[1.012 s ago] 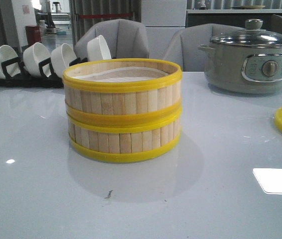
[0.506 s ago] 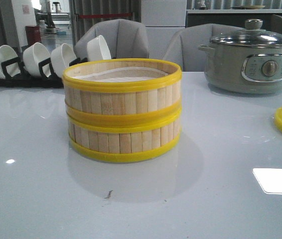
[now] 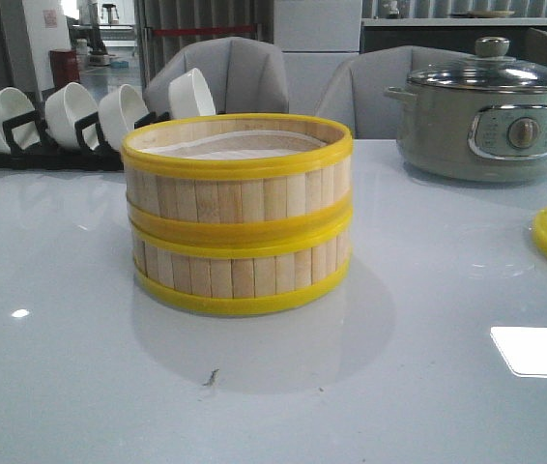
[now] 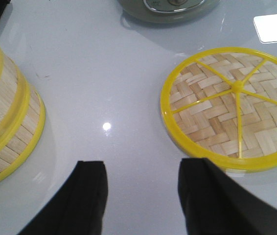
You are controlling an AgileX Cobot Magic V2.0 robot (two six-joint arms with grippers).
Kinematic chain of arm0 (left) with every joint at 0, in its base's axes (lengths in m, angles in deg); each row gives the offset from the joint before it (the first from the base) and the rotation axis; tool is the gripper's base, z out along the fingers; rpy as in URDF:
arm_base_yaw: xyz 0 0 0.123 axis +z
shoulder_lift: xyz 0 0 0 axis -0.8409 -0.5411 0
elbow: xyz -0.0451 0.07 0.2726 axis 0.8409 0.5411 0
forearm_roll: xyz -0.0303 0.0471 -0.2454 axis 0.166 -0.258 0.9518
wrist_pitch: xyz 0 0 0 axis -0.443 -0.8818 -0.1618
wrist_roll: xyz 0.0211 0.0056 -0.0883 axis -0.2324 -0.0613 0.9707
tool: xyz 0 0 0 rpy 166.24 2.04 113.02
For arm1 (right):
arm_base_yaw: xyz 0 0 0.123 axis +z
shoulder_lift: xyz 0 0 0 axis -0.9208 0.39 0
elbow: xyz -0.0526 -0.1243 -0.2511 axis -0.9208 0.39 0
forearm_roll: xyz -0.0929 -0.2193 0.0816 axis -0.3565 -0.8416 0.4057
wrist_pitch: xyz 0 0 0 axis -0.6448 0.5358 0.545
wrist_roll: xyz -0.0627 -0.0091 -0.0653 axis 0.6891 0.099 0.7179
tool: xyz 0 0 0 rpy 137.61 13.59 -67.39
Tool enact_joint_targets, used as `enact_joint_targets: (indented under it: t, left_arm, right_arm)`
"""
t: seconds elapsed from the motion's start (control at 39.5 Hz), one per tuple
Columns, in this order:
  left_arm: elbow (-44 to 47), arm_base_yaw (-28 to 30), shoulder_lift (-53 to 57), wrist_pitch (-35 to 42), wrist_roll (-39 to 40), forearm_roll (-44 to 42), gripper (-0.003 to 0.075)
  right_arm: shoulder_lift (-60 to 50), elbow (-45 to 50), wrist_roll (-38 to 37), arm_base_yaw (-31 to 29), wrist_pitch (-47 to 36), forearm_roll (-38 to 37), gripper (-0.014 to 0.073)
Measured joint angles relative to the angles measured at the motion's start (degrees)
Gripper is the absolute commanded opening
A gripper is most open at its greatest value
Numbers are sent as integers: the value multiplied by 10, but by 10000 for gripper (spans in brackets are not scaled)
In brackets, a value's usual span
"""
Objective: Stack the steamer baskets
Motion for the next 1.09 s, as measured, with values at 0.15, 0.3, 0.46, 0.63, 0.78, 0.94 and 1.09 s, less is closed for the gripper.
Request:
enact_joint_targets:
  t: [0.15,0.3,0.46,0.63,0.78,0.94,1.09]
  left_arm:
    - [44,0,10,53,1,0,92]
    - [65,0,10,69,2,0,85]
    - [71,0,10,72,2,0,85]
    - [71,0,10,77,2,0,85]
    - [71,0,10,83,2,0,85]
    - [71,0,10,83,2,0,85]
    - [71,0,10,83,2,0,85]
  right_arm:
    - [0,0,0,0,0,0,444]
    - [0,0,0,0,3,0,444]
    - [0,0,0,0,4,0,444]
    - [0,0,0,0,4,0,322]
    - [0,0,0,0,6,0,83]
    - [0,0,0,0,10,1,55]
    - [0,0,0,0,10,1,56]
